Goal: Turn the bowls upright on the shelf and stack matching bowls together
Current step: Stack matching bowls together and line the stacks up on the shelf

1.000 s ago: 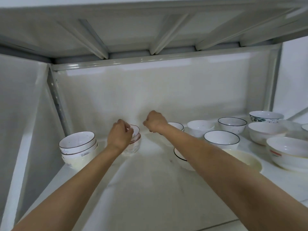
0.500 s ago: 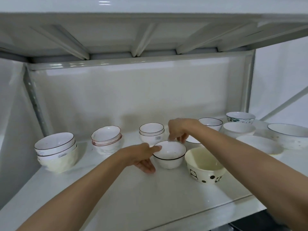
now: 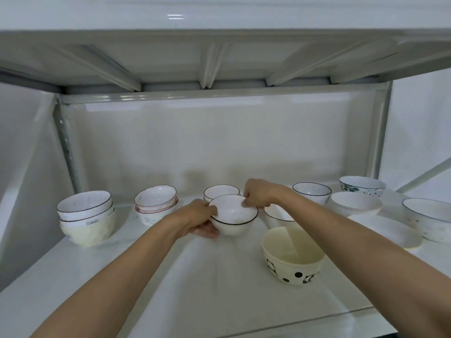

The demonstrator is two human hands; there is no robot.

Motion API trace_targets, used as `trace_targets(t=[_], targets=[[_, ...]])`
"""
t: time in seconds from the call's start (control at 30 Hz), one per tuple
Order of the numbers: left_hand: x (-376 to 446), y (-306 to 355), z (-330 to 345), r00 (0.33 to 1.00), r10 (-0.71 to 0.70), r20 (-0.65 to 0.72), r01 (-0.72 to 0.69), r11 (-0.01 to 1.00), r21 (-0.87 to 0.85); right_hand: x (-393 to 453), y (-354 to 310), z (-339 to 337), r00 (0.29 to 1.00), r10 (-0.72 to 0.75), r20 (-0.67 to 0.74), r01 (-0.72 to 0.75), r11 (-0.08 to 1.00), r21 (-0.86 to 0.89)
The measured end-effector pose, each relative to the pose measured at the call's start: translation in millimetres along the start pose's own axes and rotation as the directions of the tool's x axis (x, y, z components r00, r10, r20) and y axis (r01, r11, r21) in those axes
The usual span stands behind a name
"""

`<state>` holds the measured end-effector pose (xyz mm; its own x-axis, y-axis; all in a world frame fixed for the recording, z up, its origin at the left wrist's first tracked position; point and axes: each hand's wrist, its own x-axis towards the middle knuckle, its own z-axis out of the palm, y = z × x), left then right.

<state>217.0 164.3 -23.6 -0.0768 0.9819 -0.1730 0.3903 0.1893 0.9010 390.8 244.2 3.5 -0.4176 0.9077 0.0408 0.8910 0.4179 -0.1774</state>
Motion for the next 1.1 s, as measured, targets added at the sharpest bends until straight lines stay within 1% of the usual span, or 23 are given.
trace_targets(t=[0.1, 0.17, 0.23, 0.3, 0.4, 0.5, 0.6, 0.77, 0.9, 1.1], targets=[[12, 15, -10, 0.992, 0.035, -0.122, -0.047, 0.994, -0.096, 12, 1, -5, 0.986, 0.067, -0.151, -0.032, 0.975, 0.222], [21, 26, -16, 0.977, 0.07, -0.2, -0.096, 0.988, -0.123, 24, 0, -9, 0.966, 0.142, -0.215, -0.057, 0.931, 0.361], [31, 33, -20, 0.96, 0.11, -0.256, -0.143, 0.983, -0.112, 35, -3, -12, 0.946, 0.2, -0.254, -0.058, 0.878, 0.475], [42, 36, -24, 0.944, 0.142, -0.297, -0.173, 0.981, -0.083, 45, -7, -13, 0.933, 0.235, -0.273, -0.06, 0.849, 0.526], [57, 34, -31, 0.922, 0.149, -0.358, -0.186, 0.98, -0.069, 58, -14, -10, 0.924, 0.279, -0.261, -0.091, 0.825, 0.558], [69, 30, -35, 0.905, 0.16, -0.394, -0.186, 0.982, -0.029, 71, -18, -5, 0.92, 0.305, -0.248, -0.12, 0.819, 0.561], [77, 26, -33, 0.895, 0.158, -0.417, -0.182, 0.983, -0.016, 83, -20, 1, 0.917, 0.293, -0.27, -0.129, 0.859, 0.495], [88, 23, -32, 0.896, 0.179, -0.406, -0.17, 0.984, 0.059, 89, -17, 10, 0.932, 0.266, -0.245, -0.16, 0.911, 0.38], [92, 19, -32, 0.903, 0.189, -0.386, -0.157, 0.981, 0.114, 90, -15, 14, 0.934, 0.267, -0.237, -0.179, 0.925, 0.336], [94, 17, -32, 0.897, 0.226, -0.381, -0.157, 0.966, 0.203, 91, -14, 18, 0.93, 0.245, -0.273, -0.159, 0.94, 0.304]])
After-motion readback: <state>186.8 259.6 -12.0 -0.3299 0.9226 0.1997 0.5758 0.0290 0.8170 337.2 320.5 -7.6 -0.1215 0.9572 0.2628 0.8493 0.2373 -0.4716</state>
